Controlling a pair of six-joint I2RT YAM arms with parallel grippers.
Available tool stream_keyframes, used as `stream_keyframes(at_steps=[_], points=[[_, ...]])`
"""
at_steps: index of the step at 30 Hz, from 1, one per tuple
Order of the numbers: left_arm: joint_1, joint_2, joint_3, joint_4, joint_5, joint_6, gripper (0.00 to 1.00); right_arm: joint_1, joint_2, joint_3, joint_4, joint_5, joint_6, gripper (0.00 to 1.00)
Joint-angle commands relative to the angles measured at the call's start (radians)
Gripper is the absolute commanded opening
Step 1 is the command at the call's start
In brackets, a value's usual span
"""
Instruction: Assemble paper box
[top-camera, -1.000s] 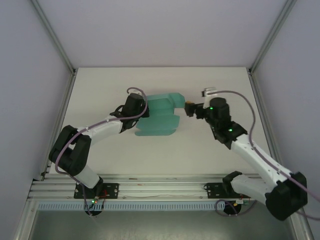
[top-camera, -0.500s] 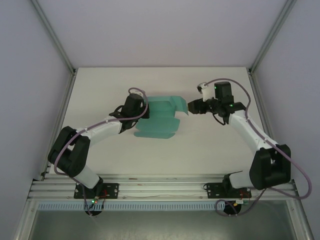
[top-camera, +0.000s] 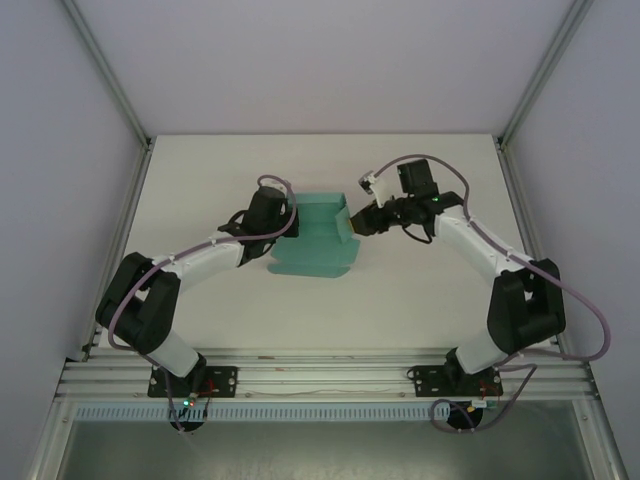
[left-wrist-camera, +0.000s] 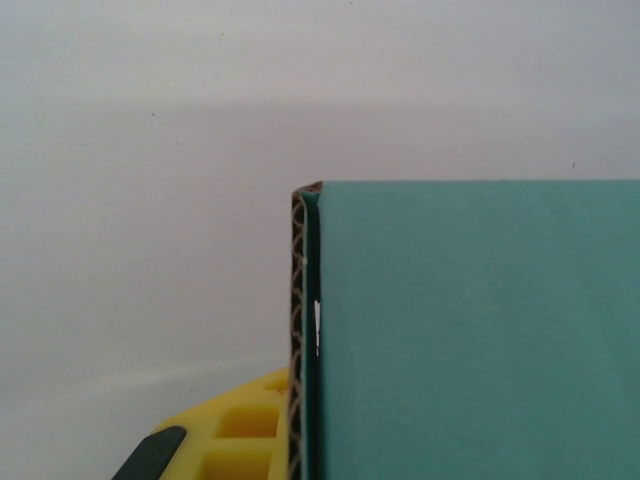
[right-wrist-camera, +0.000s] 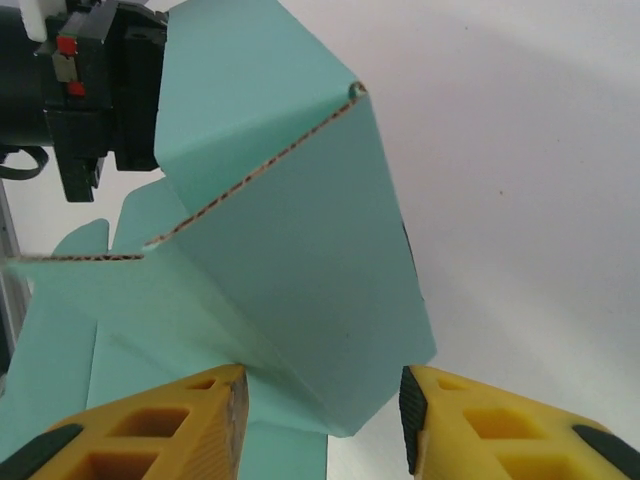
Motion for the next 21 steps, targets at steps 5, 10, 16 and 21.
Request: stream_keyframes(at_steps=[5, 10, 16, 21], points=[[-0.009, 0.000, 0.047, -0.019, -0.020, -0.002, 0.00, 0.106, 0.033, 0.016, 0.192, 0.337, 0.110, 0.52], [-0.020, 0.005, 0.066, -0.045, -0.055, -0.011, 0.00, 0.155, 0.073, 0.022, 0.296, 0.515, 0.207, 0.46], [-0.030, 0.003, 0.078, -0.057, -0.079, -0.019, 0.00, 0.211, 0.118, 0.024, 0.388, 0.744, 0.261, 0.32], [-0.042, 0.014, 0.102, -0.079, -0.116, -0.052, 0.00, 0.253, 0.163, 0.036, 0.441, 1.064, 0.361, 0.12]])
